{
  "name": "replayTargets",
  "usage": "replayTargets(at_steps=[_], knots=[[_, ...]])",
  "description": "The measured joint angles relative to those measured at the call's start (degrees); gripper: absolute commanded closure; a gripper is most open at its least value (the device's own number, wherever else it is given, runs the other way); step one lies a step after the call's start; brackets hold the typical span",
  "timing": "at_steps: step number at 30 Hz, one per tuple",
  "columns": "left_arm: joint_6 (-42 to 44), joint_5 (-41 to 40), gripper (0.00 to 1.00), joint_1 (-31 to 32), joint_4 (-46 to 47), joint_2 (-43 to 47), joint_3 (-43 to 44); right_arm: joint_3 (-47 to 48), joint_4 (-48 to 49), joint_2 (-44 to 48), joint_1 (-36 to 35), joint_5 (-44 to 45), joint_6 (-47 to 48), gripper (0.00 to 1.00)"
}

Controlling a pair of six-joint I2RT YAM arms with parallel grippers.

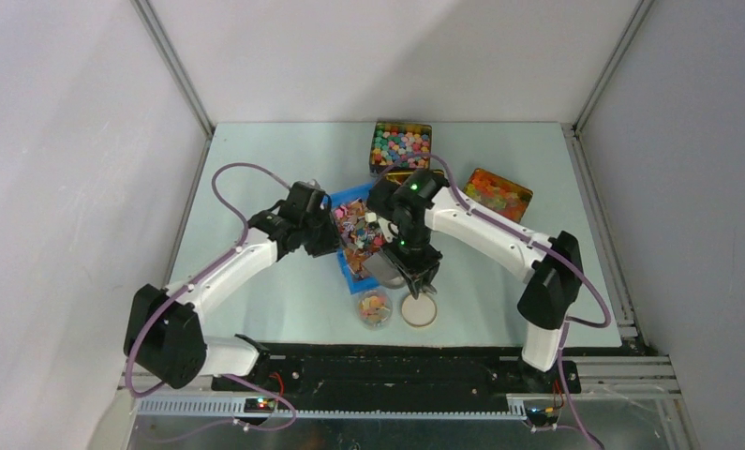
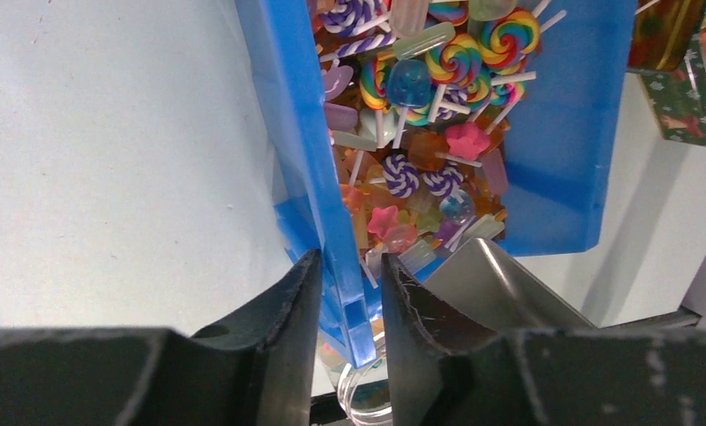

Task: Pack the candies
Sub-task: Adjust the storage box at the center of the board.

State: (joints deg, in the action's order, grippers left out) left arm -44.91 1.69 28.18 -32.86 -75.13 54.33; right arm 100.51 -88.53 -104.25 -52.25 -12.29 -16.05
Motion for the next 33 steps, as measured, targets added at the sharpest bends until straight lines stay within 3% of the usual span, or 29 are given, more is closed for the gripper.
replayTargets(at_steps=[12,33], knots=[[2.9,-0.1,0.99,-0.1,-2.7,-3.1,2.7,4.8,-0.7,-5.2,0.0,-2.2,-0.1,1.0],[4.0,-1.1,1.0,0.2,-3.5,-3.7,3.7,7.8,-0.6,-12.4,1.5,-6.2,-2.8,1.0]])
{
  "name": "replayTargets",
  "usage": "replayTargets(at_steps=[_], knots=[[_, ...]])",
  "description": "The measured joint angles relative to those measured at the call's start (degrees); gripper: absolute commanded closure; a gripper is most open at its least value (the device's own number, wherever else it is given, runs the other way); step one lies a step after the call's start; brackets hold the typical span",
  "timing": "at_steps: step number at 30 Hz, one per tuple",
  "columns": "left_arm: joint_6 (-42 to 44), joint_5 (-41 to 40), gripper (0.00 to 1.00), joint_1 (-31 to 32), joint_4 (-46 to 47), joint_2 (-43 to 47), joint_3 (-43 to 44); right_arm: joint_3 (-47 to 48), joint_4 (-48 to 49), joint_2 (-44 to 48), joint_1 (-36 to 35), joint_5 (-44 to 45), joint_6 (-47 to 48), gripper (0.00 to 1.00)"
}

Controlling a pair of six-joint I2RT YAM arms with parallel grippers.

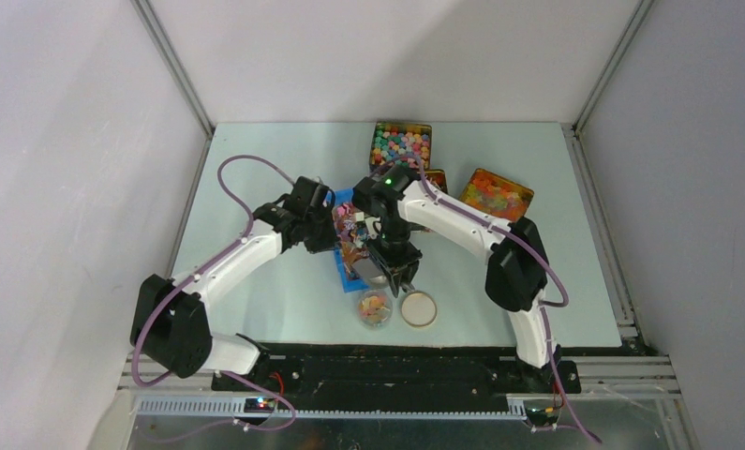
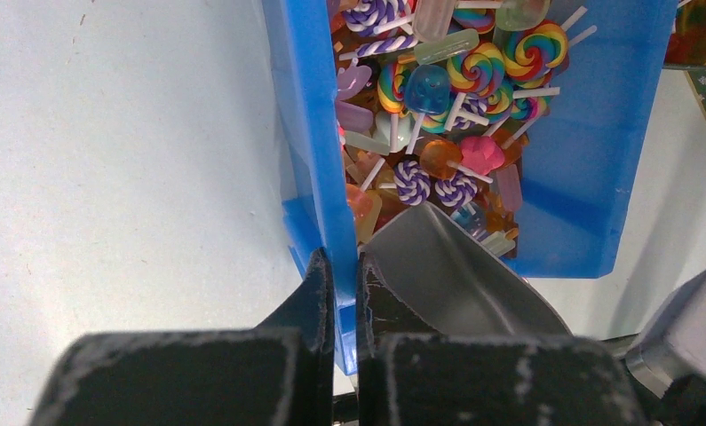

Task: Pack the candies
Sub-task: Adjust the storage box at the center of the board, then scoop the fake candies from the storage box.

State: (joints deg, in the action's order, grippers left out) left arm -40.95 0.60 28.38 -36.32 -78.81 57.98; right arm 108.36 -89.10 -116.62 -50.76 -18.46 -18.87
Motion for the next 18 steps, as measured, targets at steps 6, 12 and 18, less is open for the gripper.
replayTargets(at_steps=[6,12,18], knots=[[0.0,-0.6,1.0,0.3,-0.1,0.0,0.1,3.0,0.2,-3.3,0.4,-0.5,0.3,1.0],[0.0,-0.9,1.0,0.5,-0.2,0.0,0.1,5.8,0.3,-6.3,1.2,-1.1,0.6,1.0],[-0.1,-0.9,1.0,0.5,-0.2,0.0,0.1,6.5,1.6,-8.5,2.3,-2.3,1.0,1.0]])
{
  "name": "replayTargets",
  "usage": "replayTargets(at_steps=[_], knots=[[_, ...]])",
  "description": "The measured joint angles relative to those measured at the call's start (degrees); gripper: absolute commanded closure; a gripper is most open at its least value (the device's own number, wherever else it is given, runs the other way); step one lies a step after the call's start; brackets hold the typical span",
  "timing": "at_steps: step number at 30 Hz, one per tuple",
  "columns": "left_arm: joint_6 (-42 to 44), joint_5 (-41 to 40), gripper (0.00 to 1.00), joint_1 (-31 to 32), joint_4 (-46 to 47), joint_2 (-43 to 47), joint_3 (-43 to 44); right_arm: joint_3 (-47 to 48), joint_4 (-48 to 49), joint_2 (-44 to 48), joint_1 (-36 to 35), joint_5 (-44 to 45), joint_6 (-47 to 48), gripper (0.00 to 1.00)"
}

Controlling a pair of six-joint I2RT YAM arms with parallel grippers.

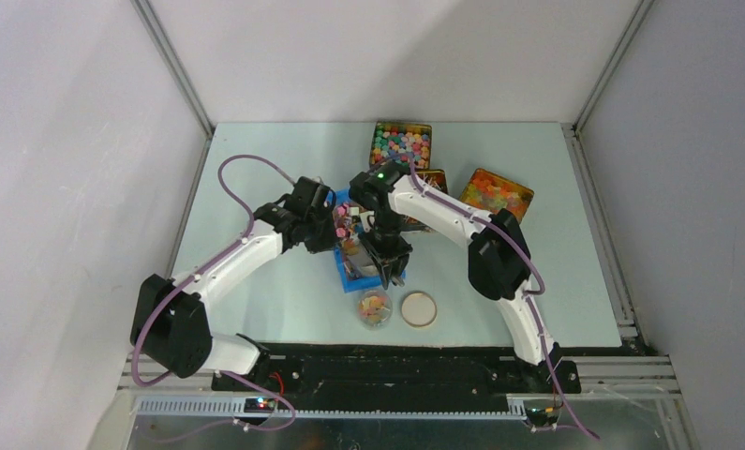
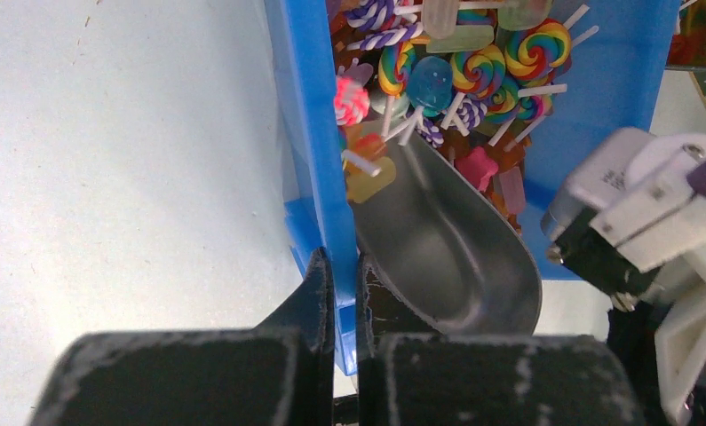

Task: Pack the candies
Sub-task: Scoop the fake candies from the storage box.

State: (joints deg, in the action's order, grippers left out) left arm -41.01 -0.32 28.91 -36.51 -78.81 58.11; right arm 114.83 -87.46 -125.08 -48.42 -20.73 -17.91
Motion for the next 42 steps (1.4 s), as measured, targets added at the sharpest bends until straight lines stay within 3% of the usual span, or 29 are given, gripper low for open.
replayTargets(at_steps=[8,21,32,42], knots=[[-0.1,0.0,1.0,0.0,-0.1,0.0,0.0,-0.1,2.8,-0.9,0.9,-0.5,0.5,1.0],[-1.1,0.1,0.99,0.0,-0.1,0.0,0.0,-12.9,18.3,1.4,0.8,3.2,2.1,1.0],[-1.9,1.6,0.58,0.5,-0.2,0.2,0.1,-14.0,18.2,4.2,0.6,6.4,2.0,1.0],[-2.6,2.6,0.45,0.6,1.5,7.6,0.1,-17.5,16.4,8.2,0.0,7.7,1.9,1.0]])
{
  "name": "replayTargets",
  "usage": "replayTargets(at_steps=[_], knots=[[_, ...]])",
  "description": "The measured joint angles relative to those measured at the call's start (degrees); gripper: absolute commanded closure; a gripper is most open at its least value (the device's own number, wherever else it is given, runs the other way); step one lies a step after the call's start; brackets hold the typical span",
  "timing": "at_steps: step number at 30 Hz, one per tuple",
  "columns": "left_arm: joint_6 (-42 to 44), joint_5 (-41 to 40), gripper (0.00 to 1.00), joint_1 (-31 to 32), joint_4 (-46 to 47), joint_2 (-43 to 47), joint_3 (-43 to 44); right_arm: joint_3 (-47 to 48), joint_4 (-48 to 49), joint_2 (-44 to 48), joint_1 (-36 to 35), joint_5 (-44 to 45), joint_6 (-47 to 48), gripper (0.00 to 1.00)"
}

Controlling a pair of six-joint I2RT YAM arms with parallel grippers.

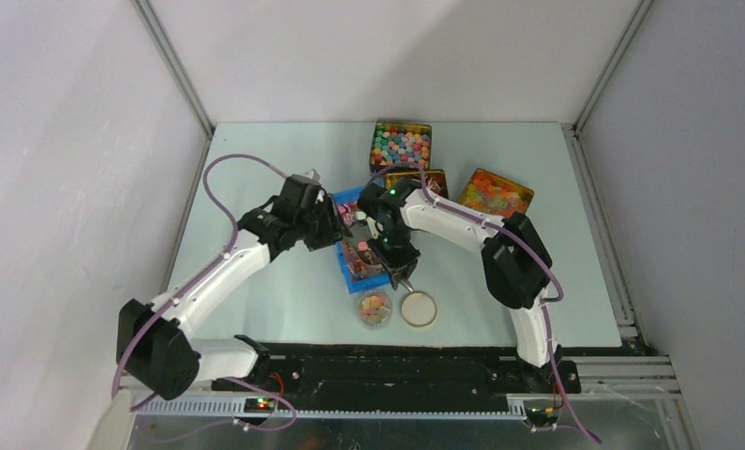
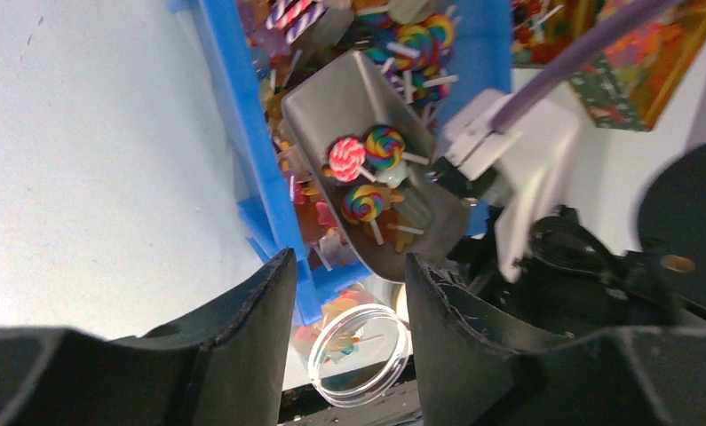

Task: Pack the candies
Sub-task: Scoop the fake candies from the storage box, then place the fake candies in the packing bottle.

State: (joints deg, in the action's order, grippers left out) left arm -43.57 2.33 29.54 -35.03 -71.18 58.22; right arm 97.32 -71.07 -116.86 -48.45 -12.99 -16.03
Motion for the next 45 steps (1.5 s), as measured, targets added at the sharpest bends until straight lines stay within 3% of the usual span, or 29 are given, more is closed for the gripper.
replayTargets(at_steps=[14,25,30,39,45], knots=[[-2.0,0.2,0.33,0.0,2.1,11.9,-8.6,-5.6,-2.7,7.2,-4.3,1.5,-0.9,1.0],[-6.0,3.7,0.32,0.4,5.4,18.9,-17.5,-8.5,-5.9,14.5,-10.1,1.9,-3.9,1.0],[-8.6,4.0,0.32,3.8,6.6,20.9,-20.2,-9.9,-7.9,18.0,-13.4,1.1,-5.9,1.0],[-13.3,2.5,0.5,11.0,8.4,24.1,-22.8,-13.7,-9.6,22.4,-18.6,-1.5,-10.1,1.0],[-15.2,0.4,0.54,15.0,7.8,26.6,-24.5,-15.5,-9.5,23.6,-20.0,-3.3,-12.3,1.0]])
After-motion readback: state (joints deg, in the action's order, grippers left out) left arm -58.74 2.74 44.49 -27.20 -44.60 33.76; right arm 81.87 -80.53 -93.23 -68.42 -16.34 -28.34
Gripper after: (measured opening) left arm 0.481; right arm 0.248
